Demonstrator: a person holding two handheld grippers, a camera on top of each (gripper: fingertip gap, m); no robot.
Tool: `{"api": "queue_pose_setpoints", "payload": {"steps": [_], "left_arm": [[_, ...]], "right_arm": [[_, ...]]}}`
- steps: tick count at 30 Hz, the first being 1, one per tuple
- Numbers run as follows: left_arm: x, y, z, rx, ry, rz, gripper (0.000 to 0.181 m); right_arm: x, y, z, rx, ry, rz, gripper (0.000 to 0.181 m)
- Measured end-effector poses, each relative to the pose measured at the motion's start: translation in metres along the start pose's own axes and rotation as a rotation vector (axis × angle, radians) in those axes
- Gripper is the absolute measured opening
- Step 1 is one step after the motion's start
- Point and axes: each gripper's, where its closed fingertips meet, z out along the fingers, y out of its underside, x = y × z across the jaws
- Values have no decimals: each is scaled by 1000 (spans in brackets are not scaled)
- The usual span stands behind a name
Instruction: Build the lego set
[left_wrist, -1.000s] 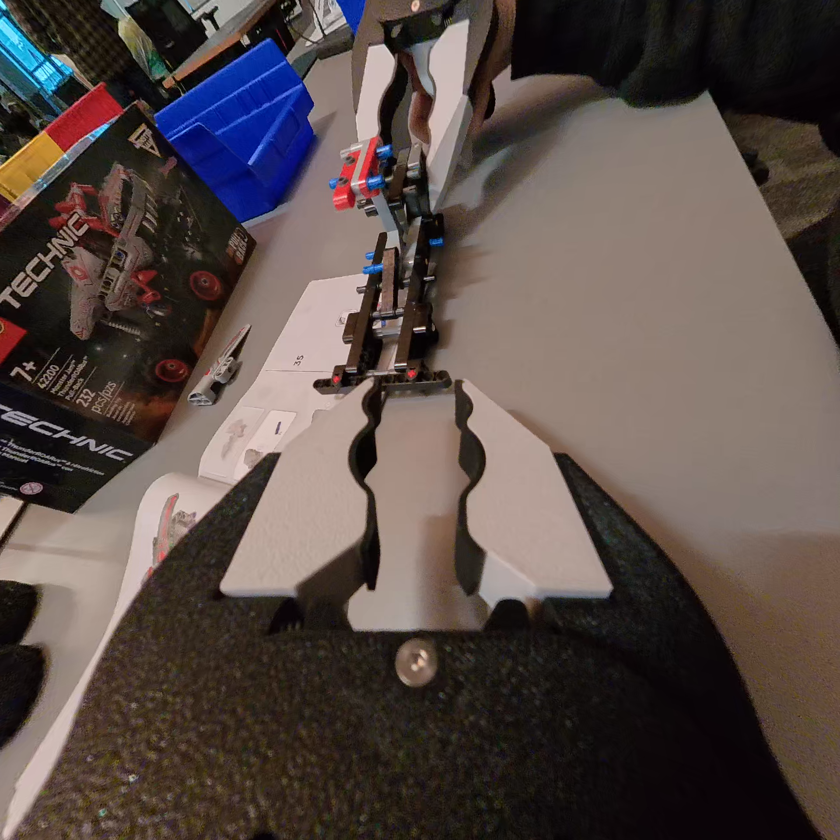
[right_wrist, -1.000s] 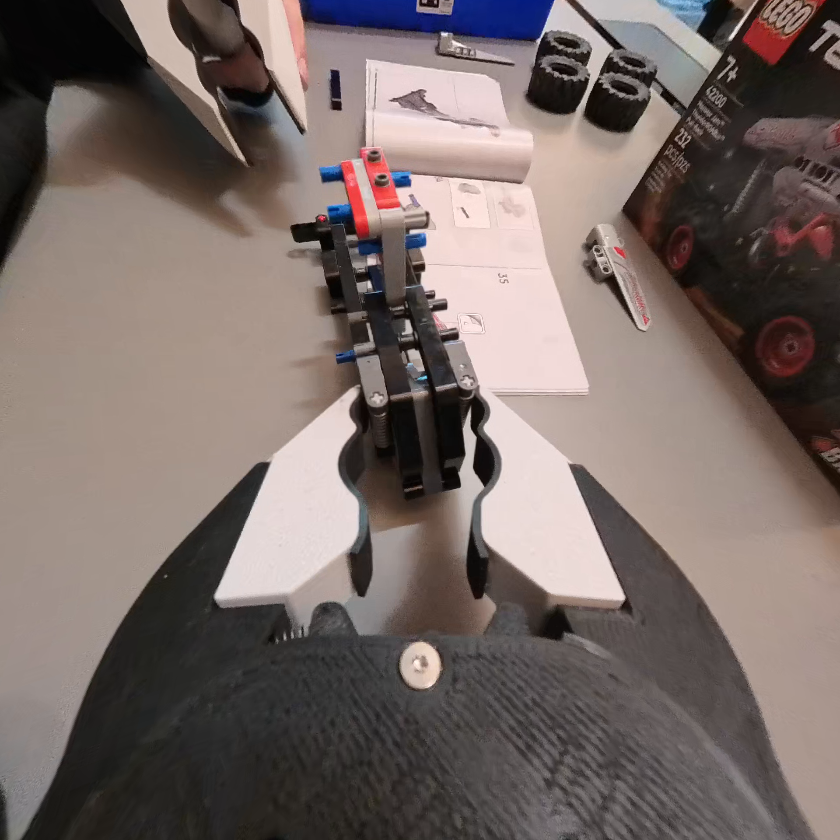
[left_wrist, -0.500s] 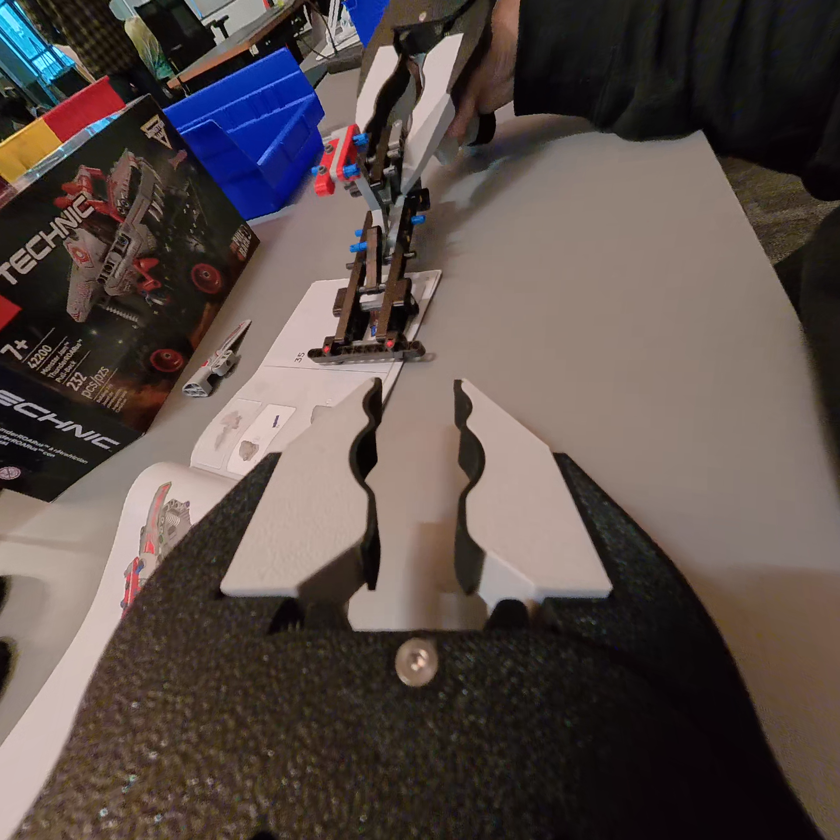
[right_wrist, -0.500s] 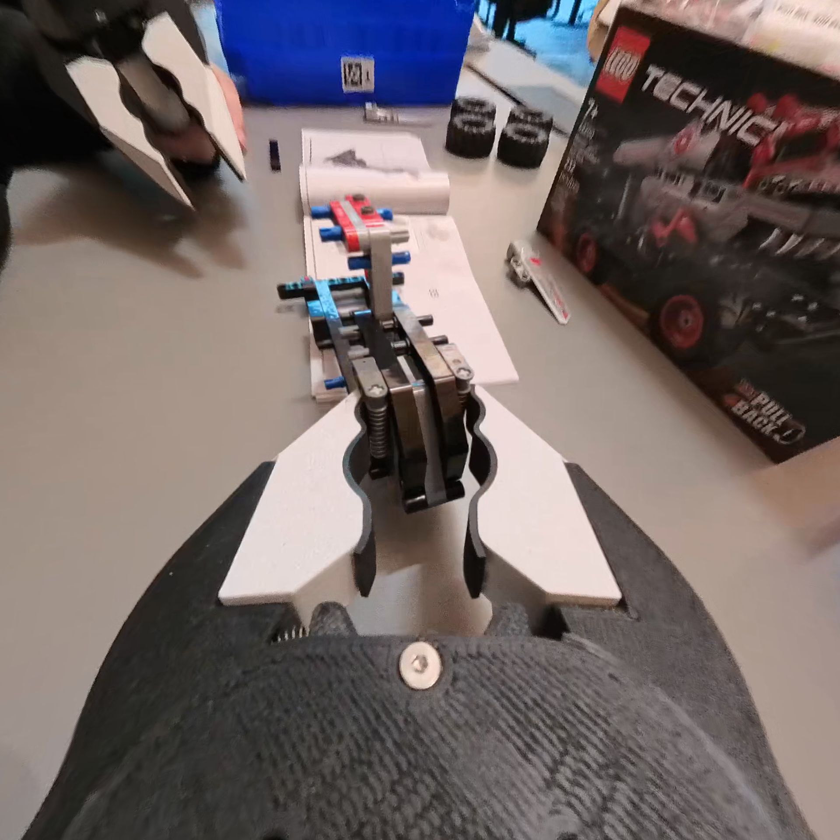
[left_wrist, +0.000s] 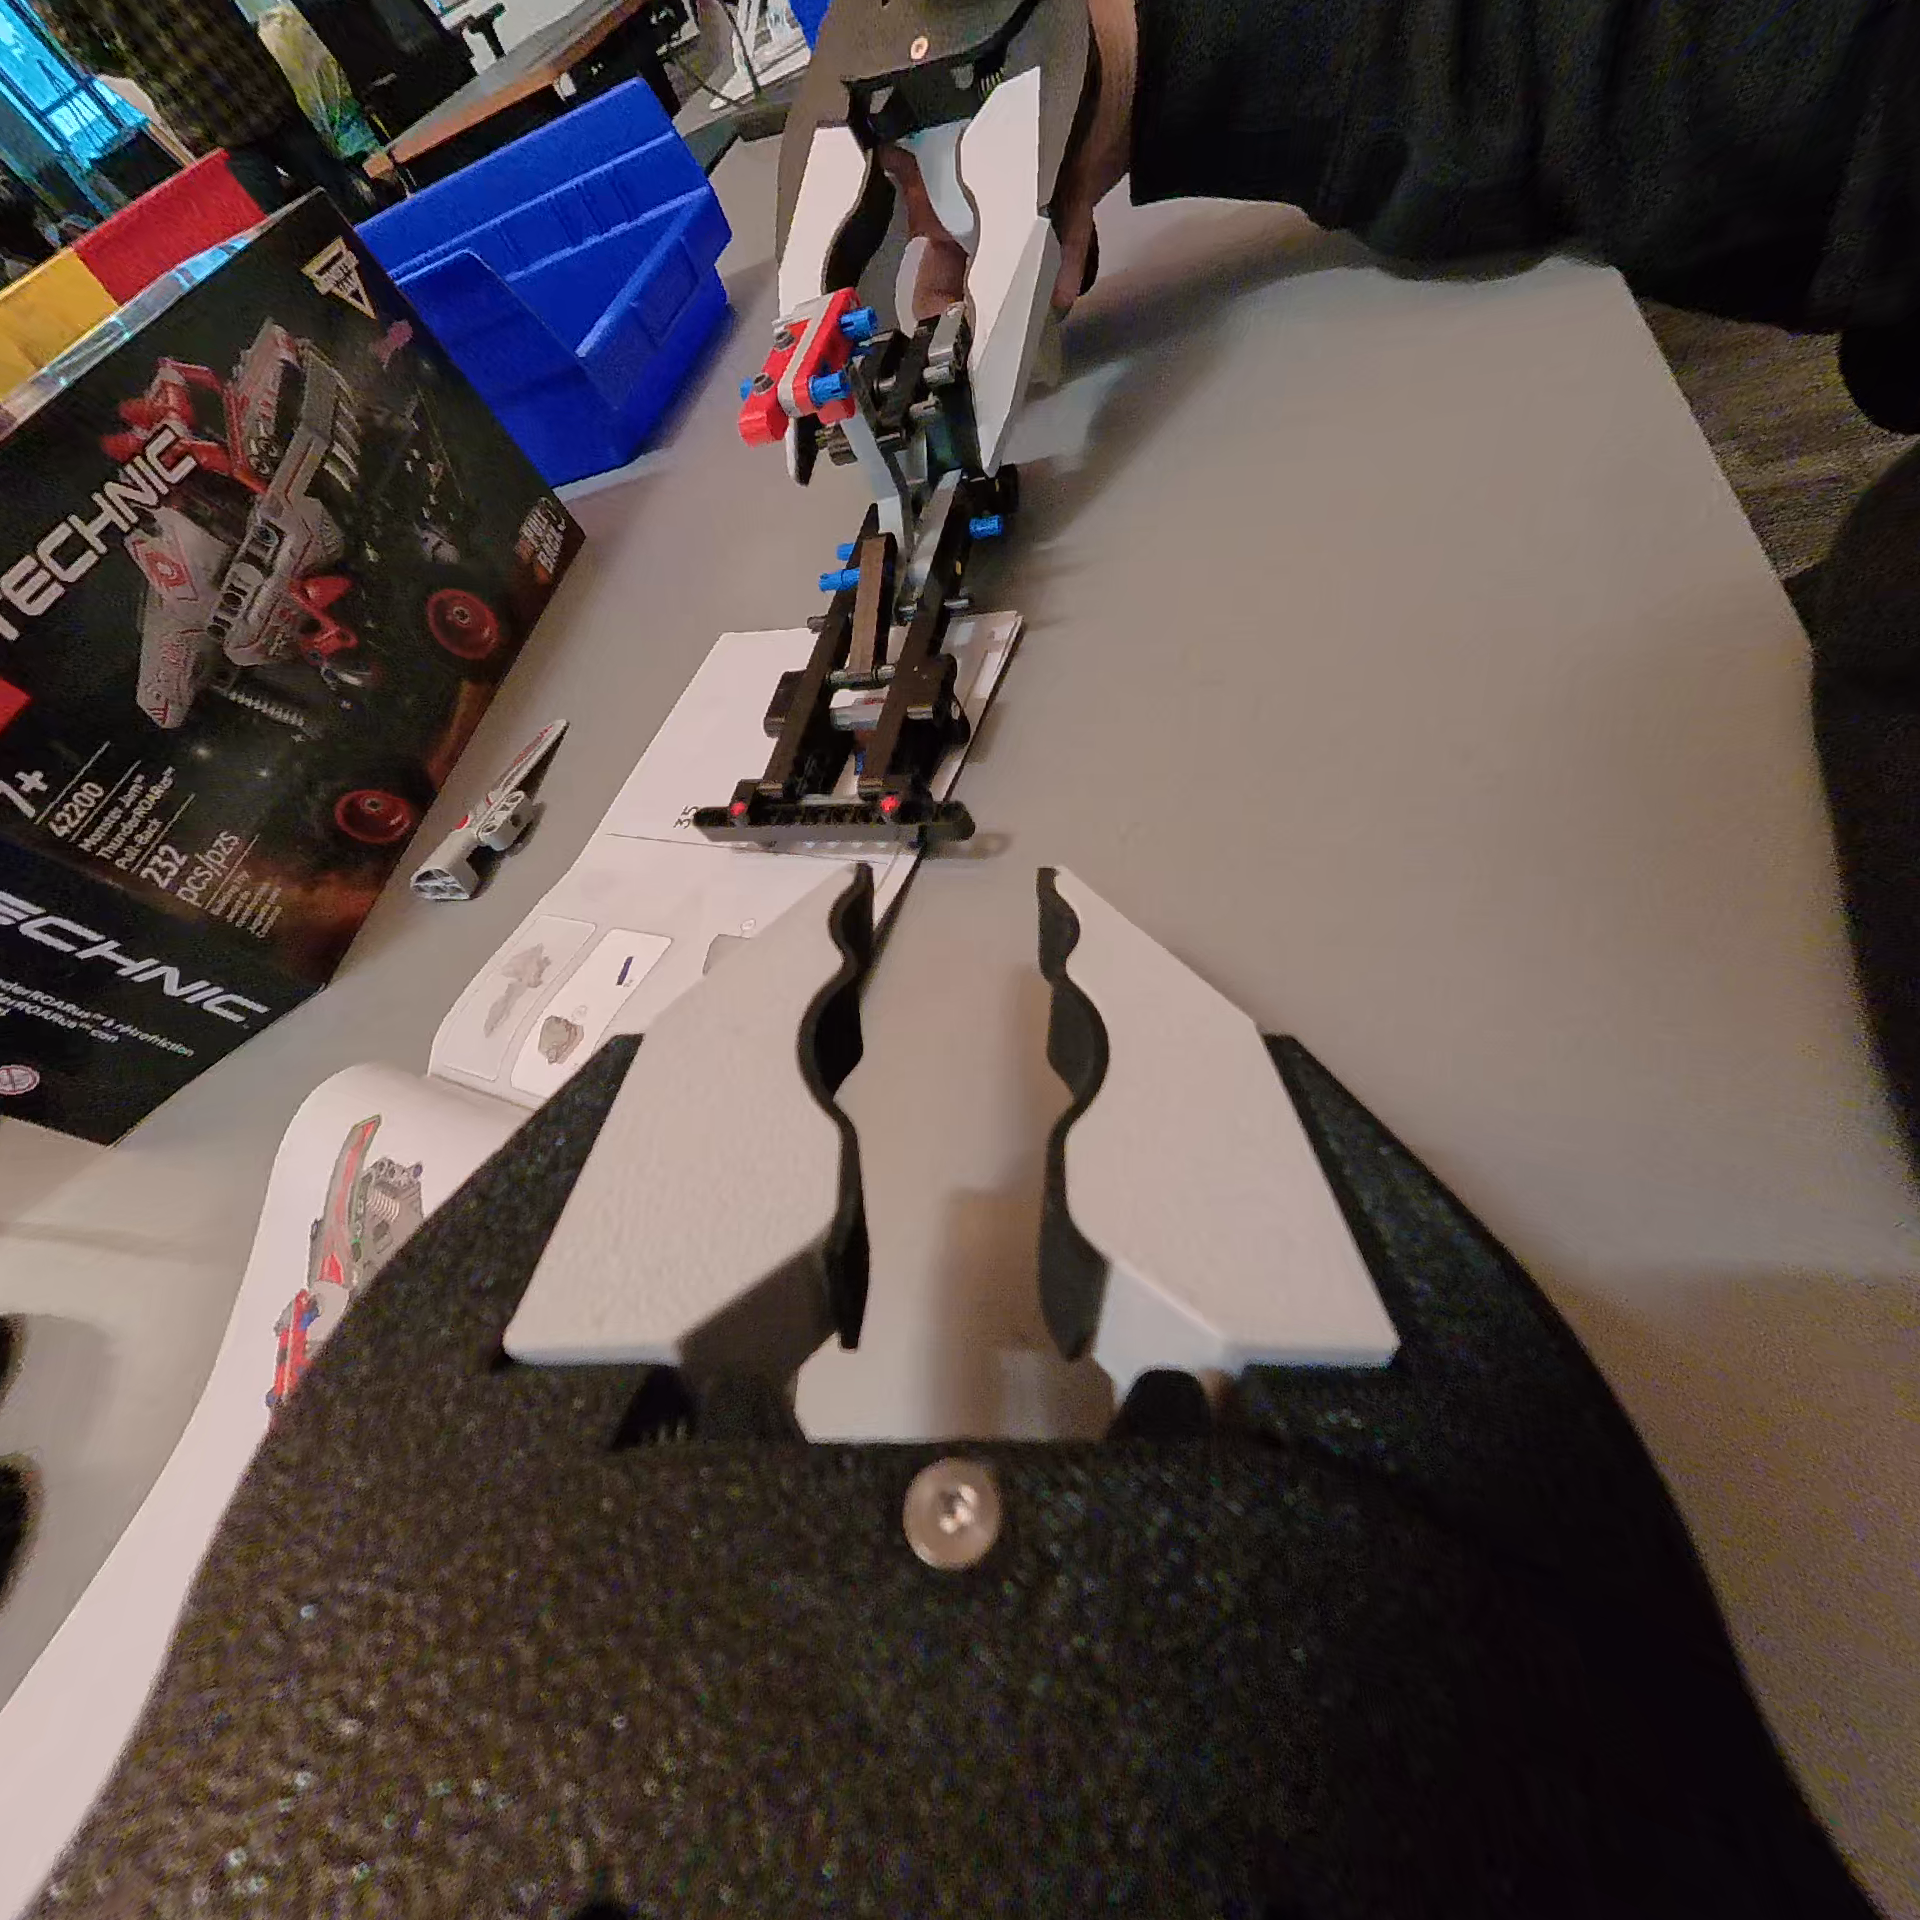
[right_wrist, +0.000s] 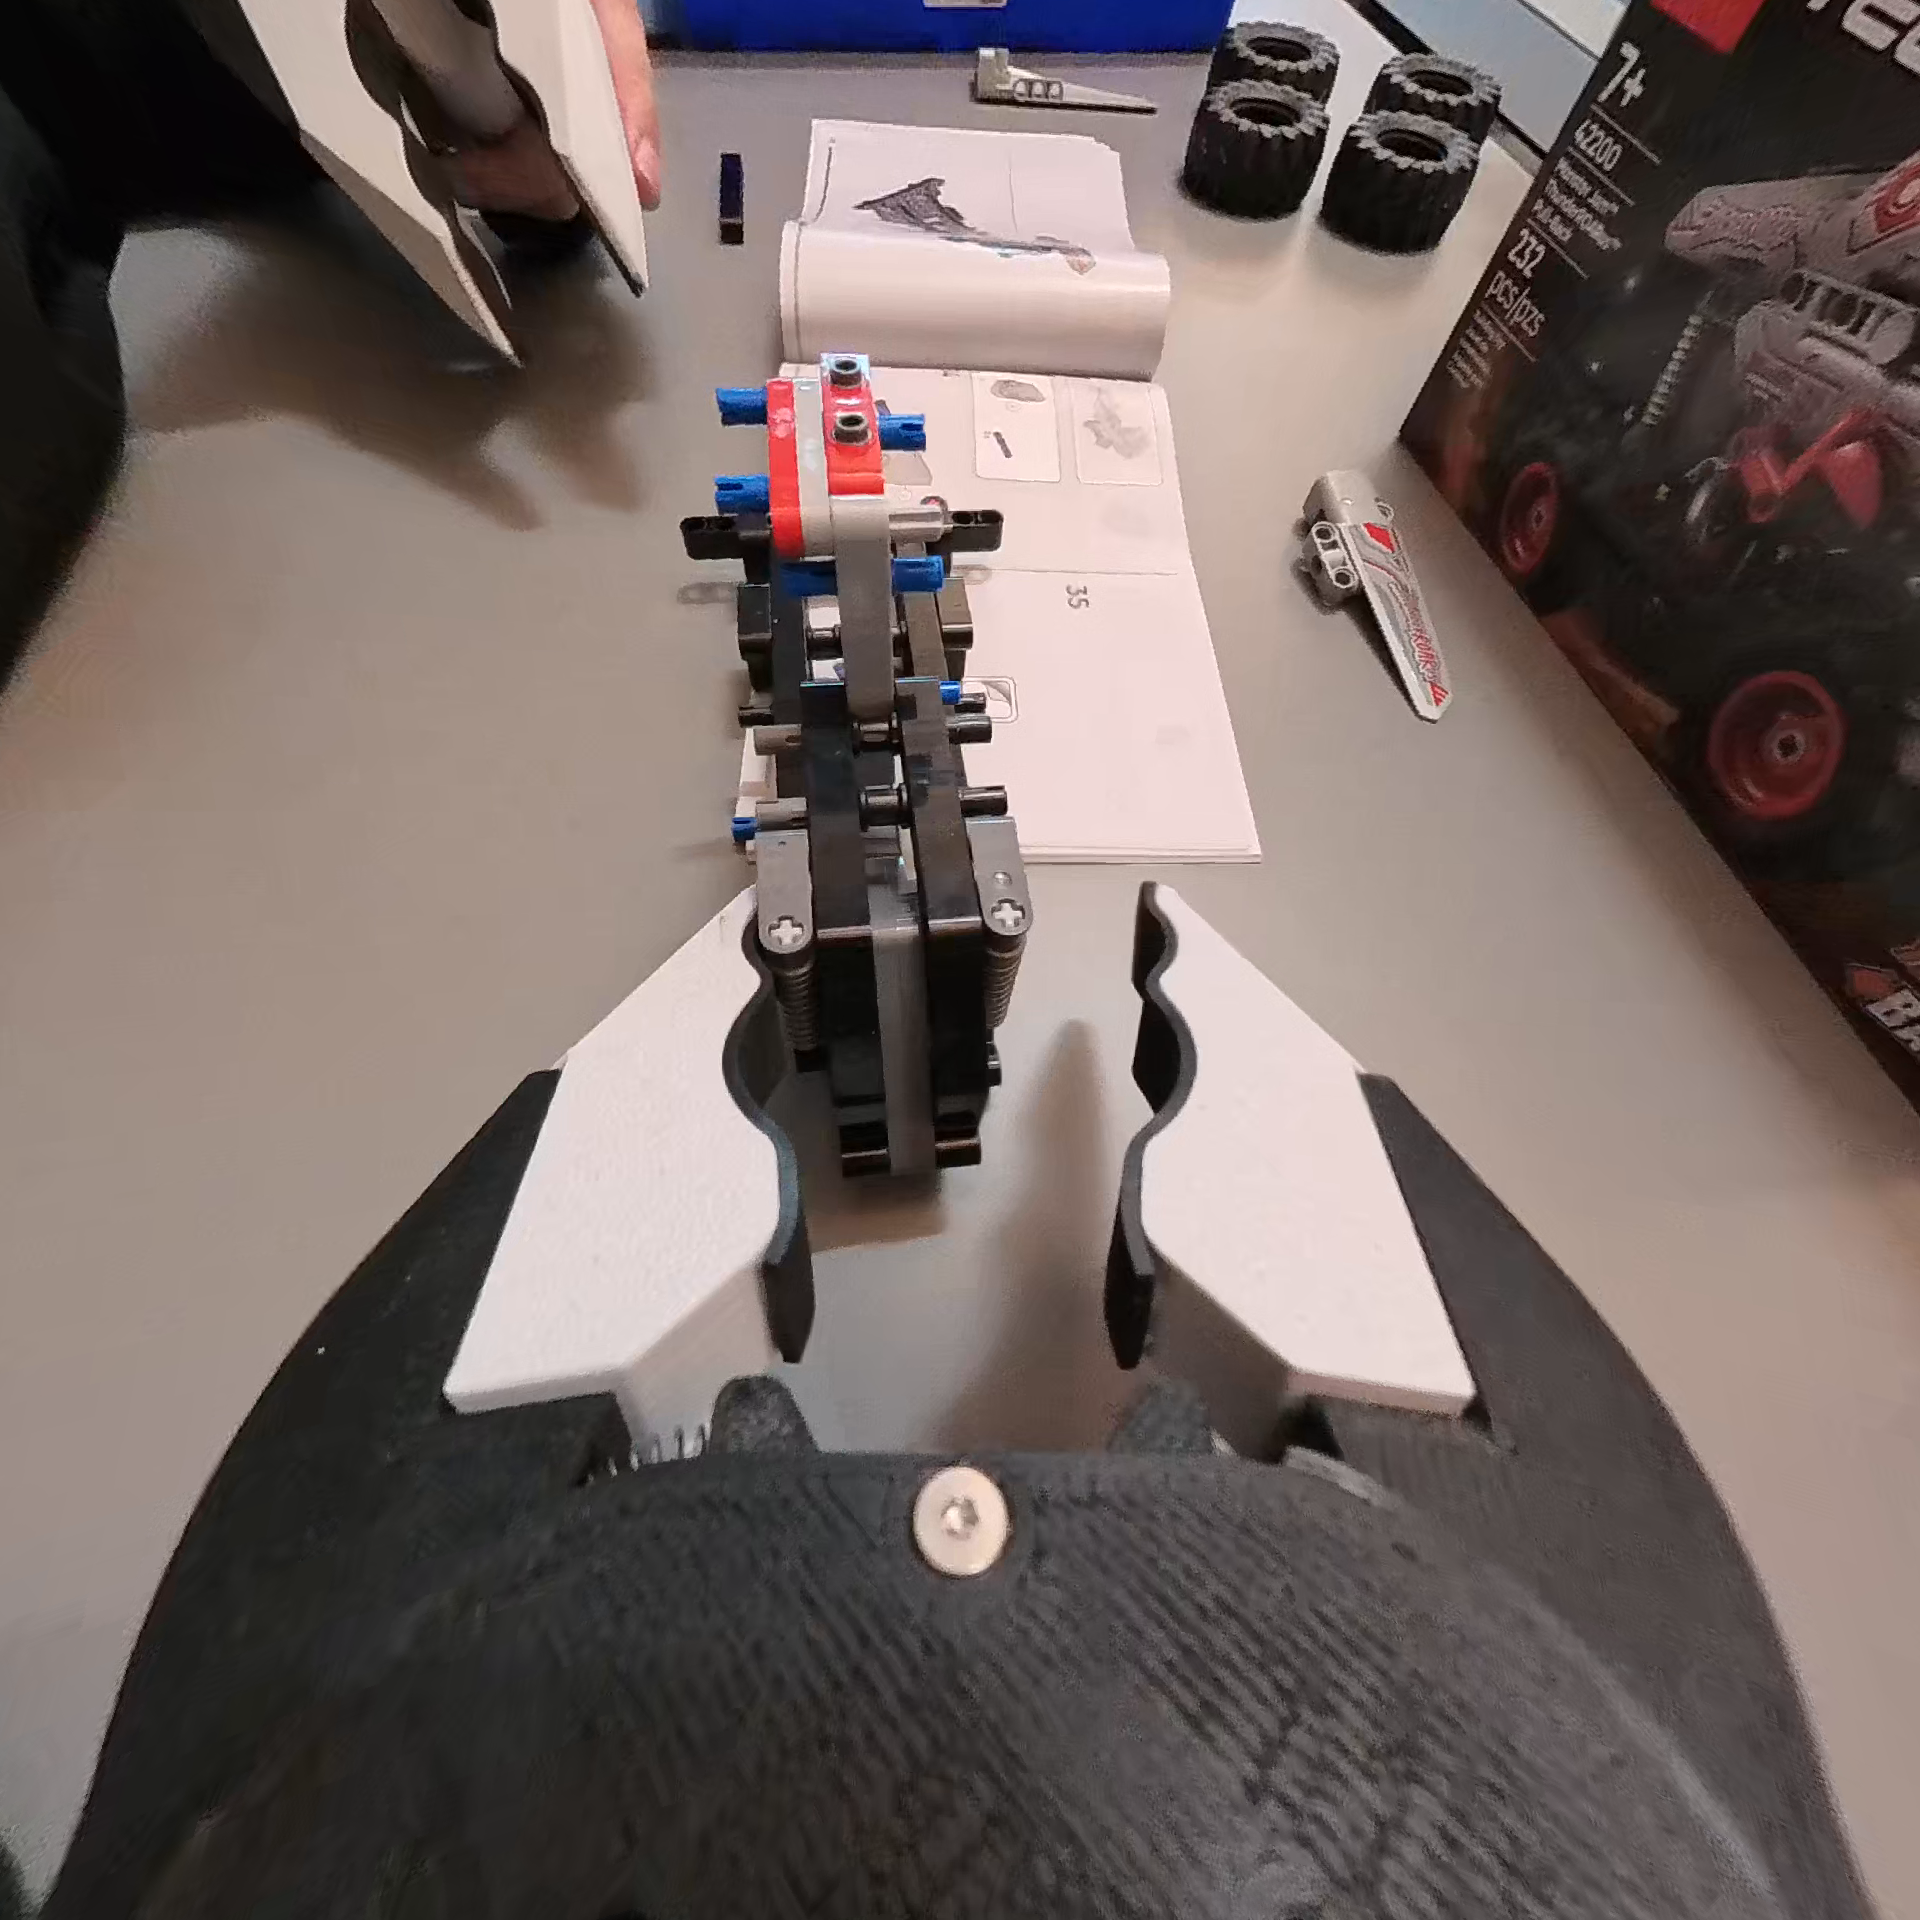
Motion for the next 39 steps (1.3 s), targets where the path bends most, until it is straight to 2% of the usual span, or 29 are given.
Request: {"api": "queue_pose_setpoints", "payload": {"steps": [1, 5, 15, 23, 27, 32, 36, 39], "left_arm": [[0, 0, 0, 0, 0, 0, 28], [0, 0, 0, 5, 3, -6, 28], [-1, -2, -2, 22, 9, -22, 28], [-4, -3, -3, 37, 5, -46, 28], [-4, -3, -3, 37, 6, -48, 28], [-4, -3, -3, 35, 10, -50, 28], [-4, -3, -3, 36, 9, -49, 28], [-4, -3, -4, 39, 8, -50, 28]], "right_arm": [[-1, 0, 0, -2, -3, -4, 63], [-9, 0, 1, -16, -38, -16, 42], [6, -7, -5, 88, 23, -6, 40], [15, 1, -2, 31, 35, 30, 40], [11, -4, -9, 69, 24, 26, 40], [21, -8, -19, 143, 81, 57, 39], [21, 6, -13, 45, 78, 72, 40], [21, 8, -10, 27, 84, 76, 40]]}}
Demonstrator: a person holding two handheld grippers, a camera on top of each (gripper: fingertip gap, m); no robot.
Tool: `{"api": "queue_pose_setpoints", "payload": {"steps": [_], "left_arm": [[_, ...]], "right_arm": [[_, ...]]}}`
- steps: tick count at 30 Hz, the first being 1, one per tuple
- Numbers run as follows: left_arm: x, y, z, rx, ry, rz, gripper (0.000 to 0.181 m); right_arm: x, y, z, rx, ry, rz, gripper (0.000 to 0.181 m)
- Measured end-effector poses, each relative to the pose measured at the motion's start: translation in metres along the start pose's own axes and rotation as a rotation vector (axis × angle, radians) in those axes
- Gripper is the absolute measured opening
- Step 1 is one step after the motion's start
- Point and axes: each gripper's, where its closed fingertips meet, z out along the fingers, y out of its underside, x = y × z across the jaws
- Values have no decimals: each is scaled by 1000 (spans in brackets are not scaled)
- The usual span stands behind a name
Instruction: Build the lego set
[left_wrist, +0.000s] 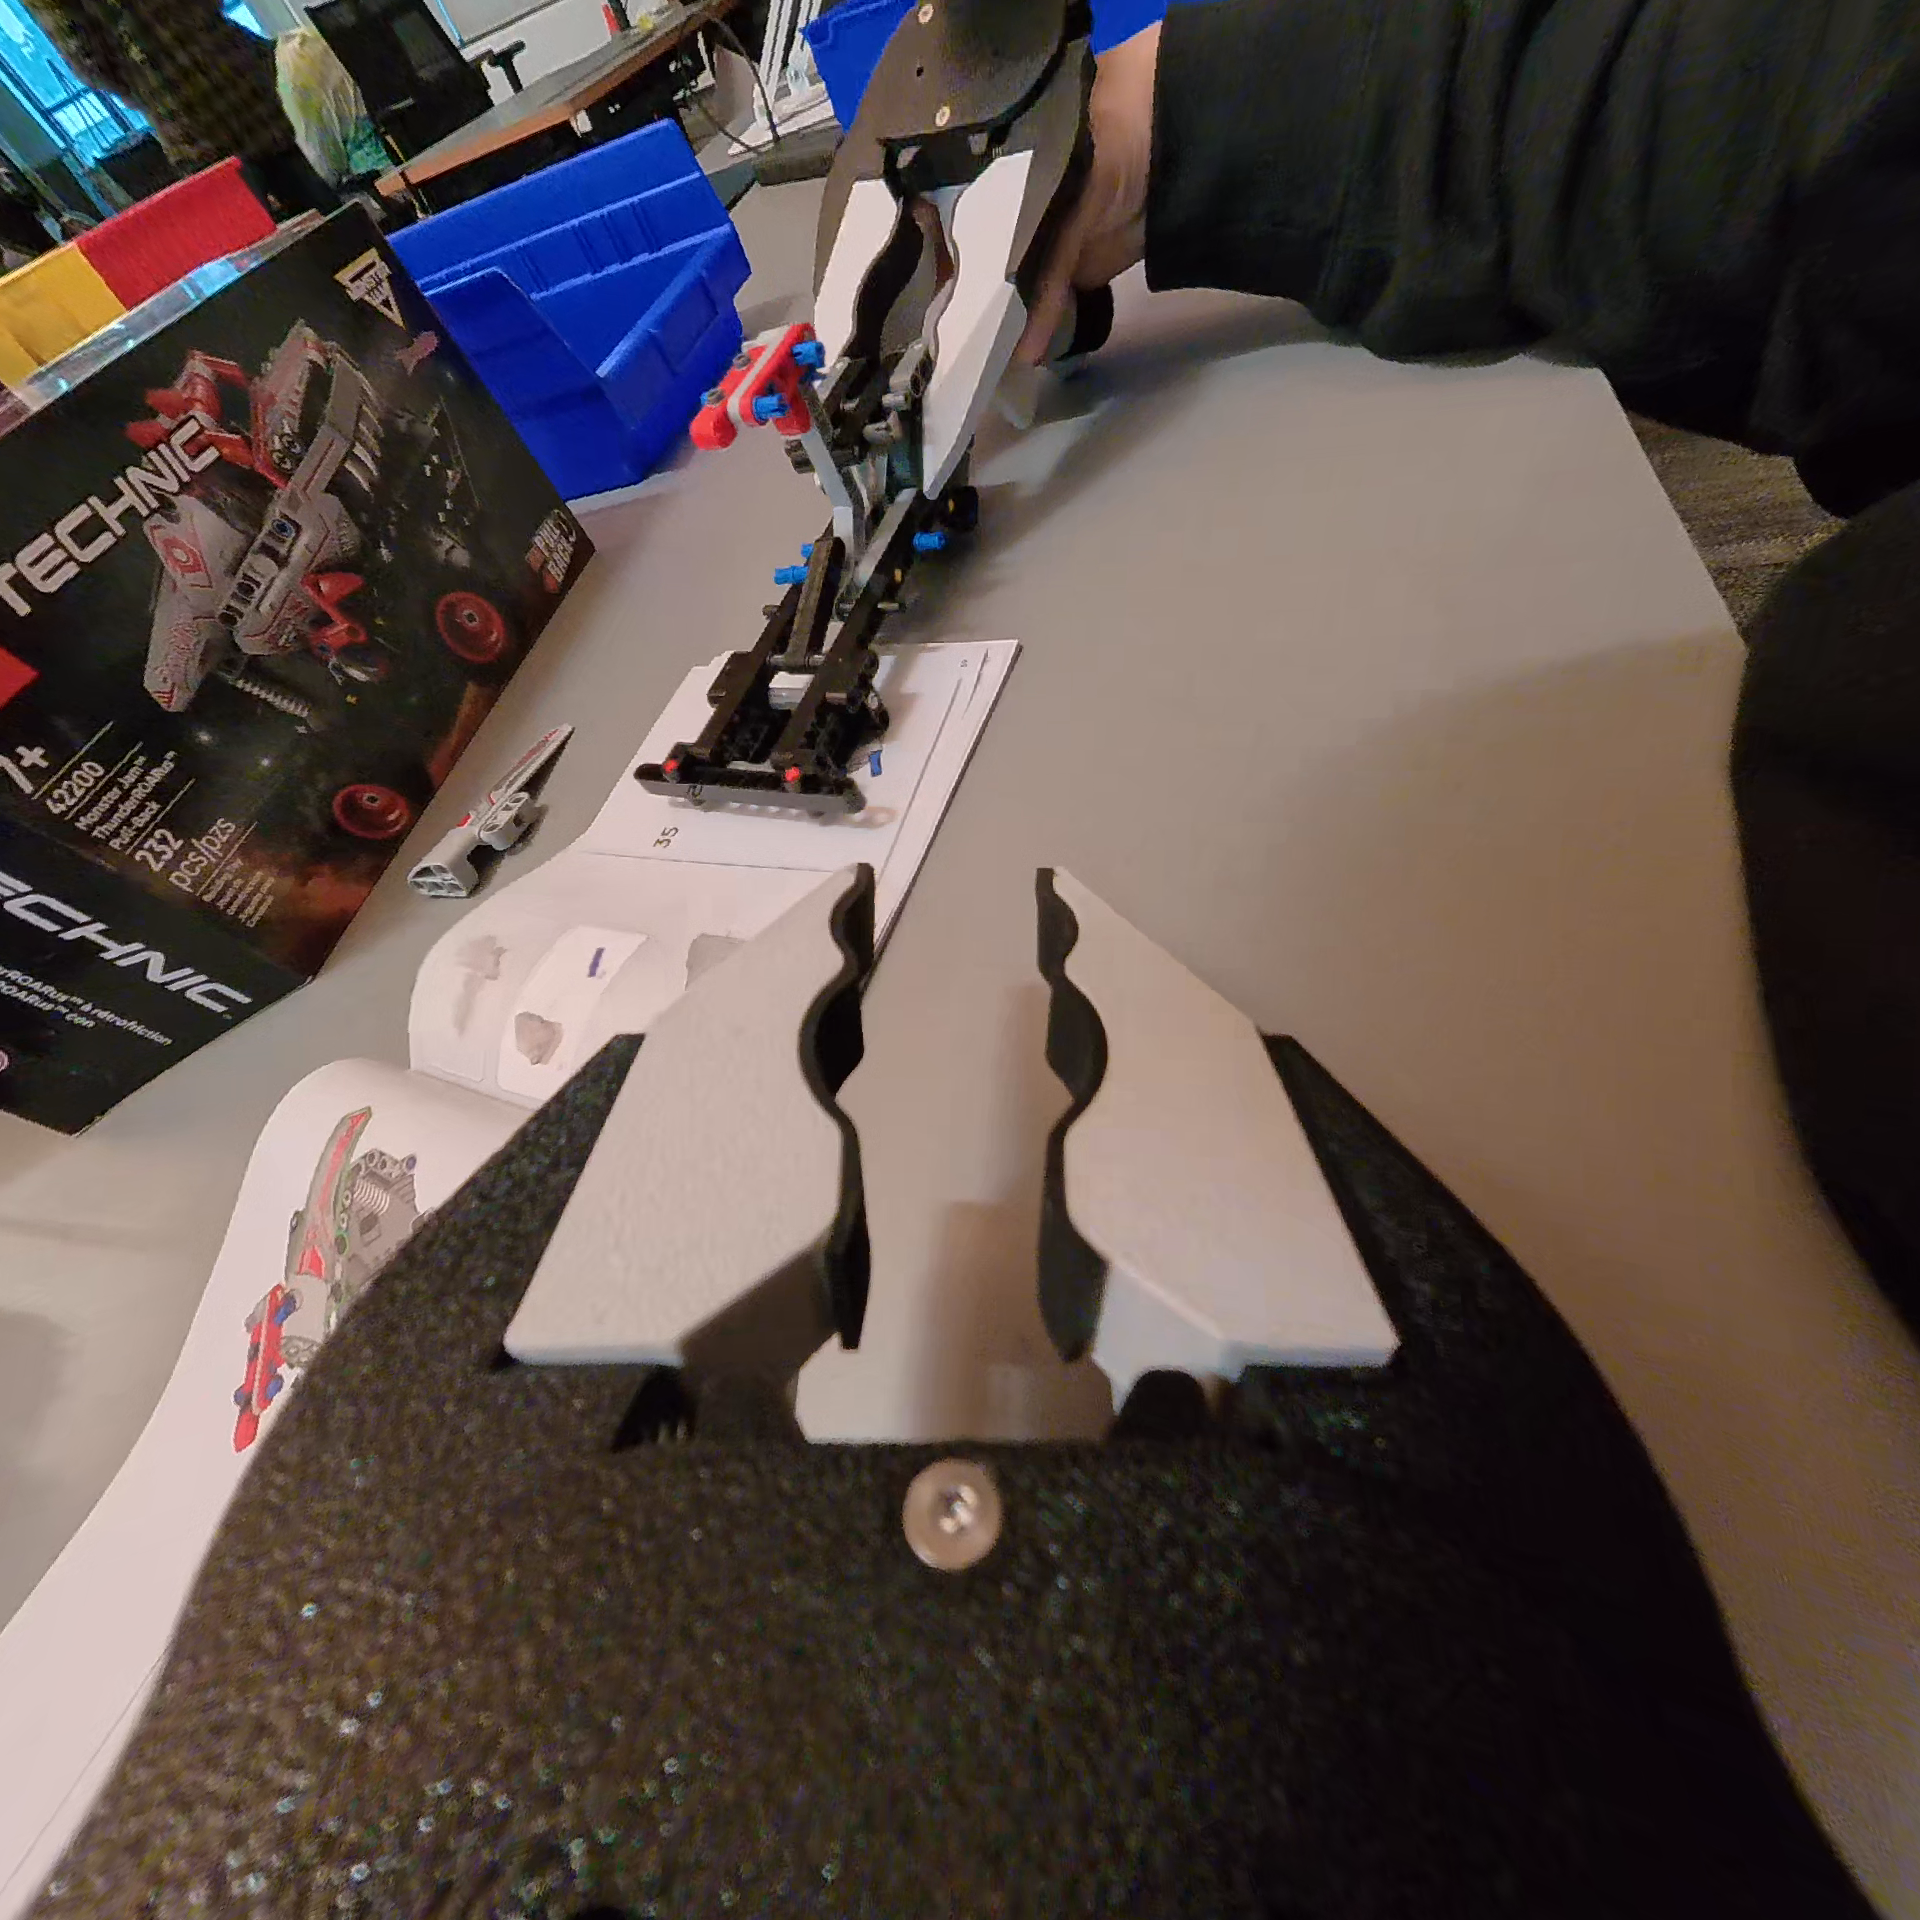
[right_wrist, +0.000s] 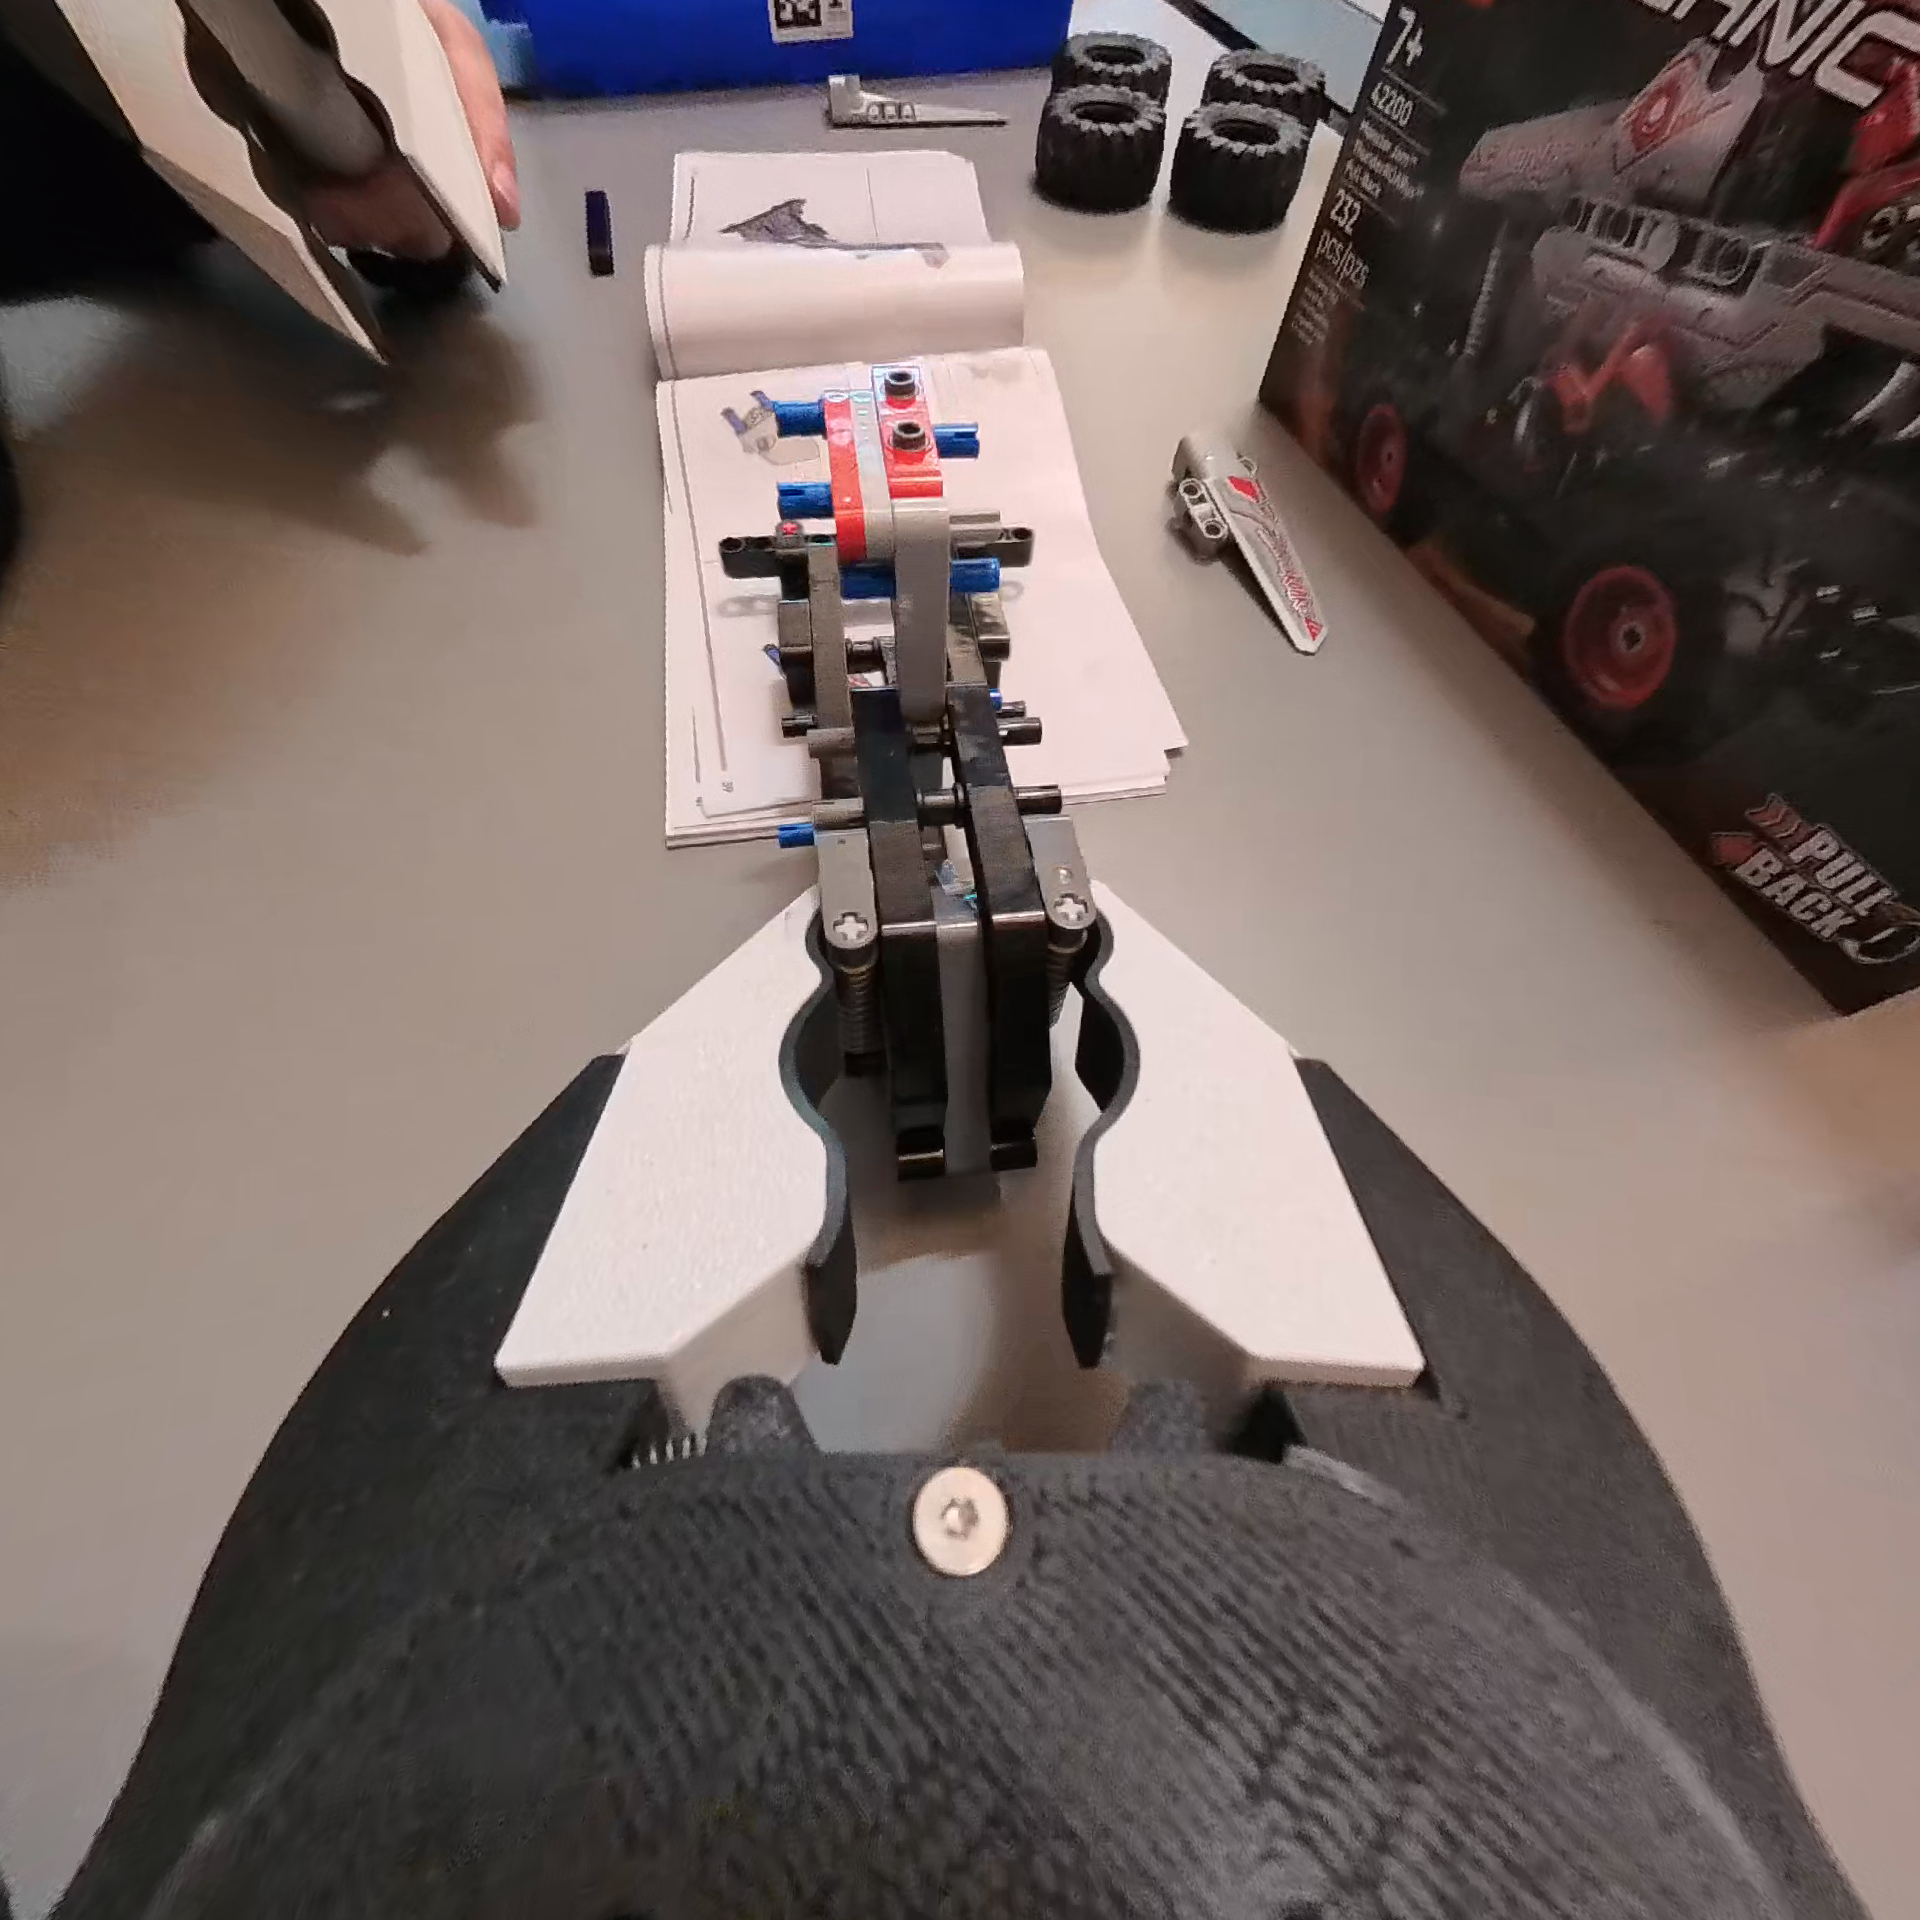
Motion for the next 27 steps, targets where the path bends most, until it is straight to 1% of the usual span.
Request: {"api": "queue_pose_setpoints", "payload": {"steps": [7, 9, 12, 16, 19, 21, 24, 27], "left_arm": [[1, 2, 2, -18, 7, 0, 28], [1, 3, 3, -25, 9, 1, 28], [1, 4, 4, -37, 12, 2, 29], [1, 6, 6, -52, 9, 20, 30], [1, 5, 7, -55, 7, 24, 31], [0, 0, 6, -39, 8, 7, 31], [-19, -12, 4, -46, -35, -36, 29], [-59, -14, 10, -165, -84, -46, 30]], "right_arm": [[0, 3, -1, -14, 15, 61, 42], [0, 3, -1, -16, 29, 50, 45], [-4, 2, 0, -11, 21, 36, 42], [-4, 2, 1, -11, 23, 99, 42], [-5, 2, 1, -15, 37, 67, 42], [-6, 2, 1, -15, 40, 41, 42], [-4, 1, 0, -11, 62, 23, 49], [-6, 1, -2, -16, 58, -9, 54]]}}
